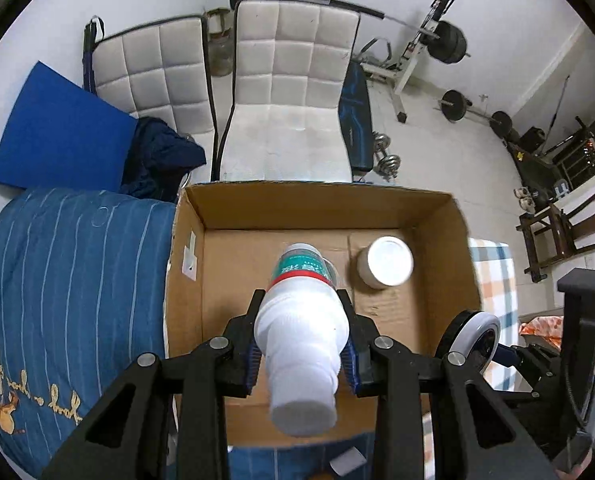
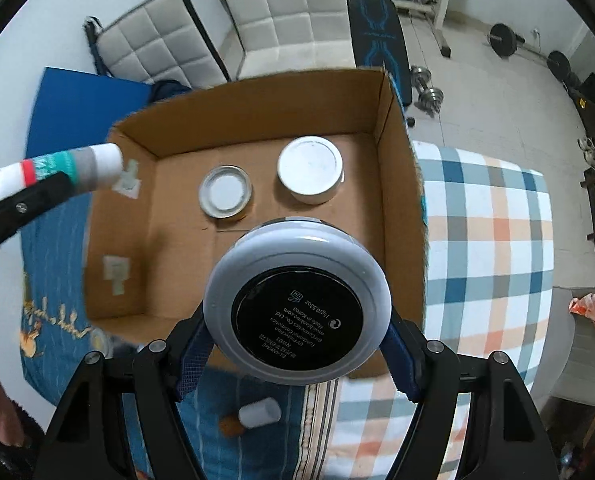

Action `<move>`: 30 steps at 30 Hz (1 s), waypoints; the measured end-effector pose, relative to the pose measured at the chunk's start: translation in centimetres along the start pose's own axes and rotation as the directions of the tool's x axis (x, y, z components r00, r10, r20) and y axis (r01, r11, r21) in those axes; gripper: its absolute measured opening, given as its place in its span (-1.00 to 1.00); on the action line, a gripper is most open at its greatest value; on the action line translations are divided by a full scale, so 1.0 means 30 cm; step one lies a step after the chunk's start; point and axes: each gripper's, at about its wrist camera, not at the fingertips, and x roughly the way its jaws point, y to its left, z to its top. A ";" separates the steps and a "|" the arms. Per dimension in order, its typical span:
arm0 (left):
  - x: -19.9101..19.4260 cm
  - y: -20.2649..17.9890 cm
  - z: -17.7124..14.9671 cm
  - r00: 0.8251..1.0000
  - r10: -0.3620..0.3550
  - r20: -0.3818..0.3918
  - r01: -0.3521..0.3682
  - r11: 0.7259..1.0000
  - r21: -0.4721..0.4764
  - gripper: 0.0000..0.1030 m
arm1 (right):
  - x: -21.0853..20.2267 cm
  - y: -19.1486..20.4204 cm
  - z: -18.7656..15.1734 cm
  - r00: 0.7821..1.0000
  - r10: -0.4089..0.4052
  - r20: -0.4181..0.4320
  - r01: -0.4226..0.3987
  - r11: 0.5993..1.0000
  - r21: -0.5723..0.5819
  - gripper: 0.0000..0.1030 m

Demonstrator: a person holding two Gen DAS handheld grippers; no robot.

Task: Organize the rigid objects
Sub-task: 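Lower spray bottle and black-lidded jar into the box with both tools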

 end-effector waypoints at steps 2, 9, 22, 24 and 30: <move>0.062 0.015 0.014 1.000 0.012 -0.025 -0.012 1.000 -0.002 -0.43 | 0.065 -0.004 0.027 0.999 -0.007 -0.034 0.008 1.000 0.006 0.49; 0.267 0.071 0.024 0.991 0.043 -0.128 -0.046 0.999 -0.022 -0.43 | 0.256 0.000 0.088 0.990 -0.065 -0.123 0.065 0.998 0.000 0.49; 0.473 0.098 0.105 0.977 0.076 -0.197 -0.079 0.997 -0.006 -0.42 | 0.411 0.011 0.131 0.974 -0.133 -0.184 0.134 0.991 -0.007 0.49; 0.484 0.105 0.081 0.971 0.070 -0.228 -0.075 0.997 -0.013 -0.42 | 0.423 0.025 0.122 0.970 -0.142 -0.198 0.141 0.990 -0.019 0.49; 0.556 0.149 -0.050 0.930 0.067 -0.360 -0.085 0.996 -0.035 -0.42 | 0.472 0.009 0.127 0.958 -0.117 -0.262 0.122 0.993 0.000 0.50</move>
